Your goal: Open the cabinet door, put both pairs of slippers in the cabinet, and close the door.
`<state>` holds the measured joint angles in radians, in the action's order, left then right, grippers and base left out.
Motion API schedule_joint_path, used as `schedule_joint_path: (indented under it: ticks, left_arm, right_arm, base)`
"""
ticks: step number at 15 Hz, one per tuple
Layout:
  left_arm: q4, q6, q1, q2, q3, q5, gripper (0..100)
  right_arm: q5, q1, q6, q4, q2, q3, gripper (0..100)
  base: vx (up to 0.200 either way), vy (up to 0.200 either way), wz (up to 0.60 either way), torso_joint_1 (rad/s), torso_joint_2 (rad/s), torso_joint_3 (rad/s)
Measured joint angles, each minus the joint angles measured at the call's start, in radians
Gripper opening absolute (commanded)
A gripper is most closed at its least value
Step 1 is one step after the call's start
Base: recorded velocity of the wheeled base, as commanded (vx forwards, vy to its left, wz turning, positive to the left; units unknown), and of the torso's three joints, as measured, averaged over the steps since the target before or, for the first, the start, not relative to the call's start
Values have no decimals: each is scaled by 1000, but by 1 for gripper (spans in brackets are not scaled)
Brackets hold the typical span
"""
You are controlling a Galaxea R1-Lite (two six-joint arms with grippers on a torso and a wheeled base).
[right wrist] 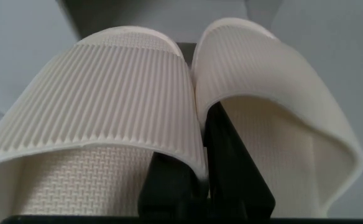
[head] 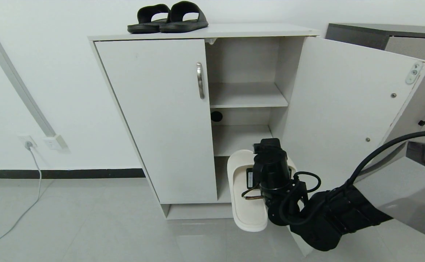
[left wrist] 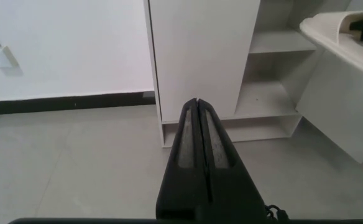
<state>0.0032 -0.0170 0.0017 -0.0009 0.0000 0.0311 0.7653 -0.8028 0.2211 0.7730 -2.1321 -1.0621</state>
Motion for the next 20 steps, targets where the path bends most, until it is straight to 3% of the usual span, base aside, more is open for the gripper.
schedule_joint_path:
  ticks: [20]
  left_arm:
    - [0, 1, -1, 1, 0, -1, 0]
  right_arm:
    - [-13, 101, -19, -1, -37, 0, 0]
  base:
    - [0, 0, 0, 0, 0, 0]
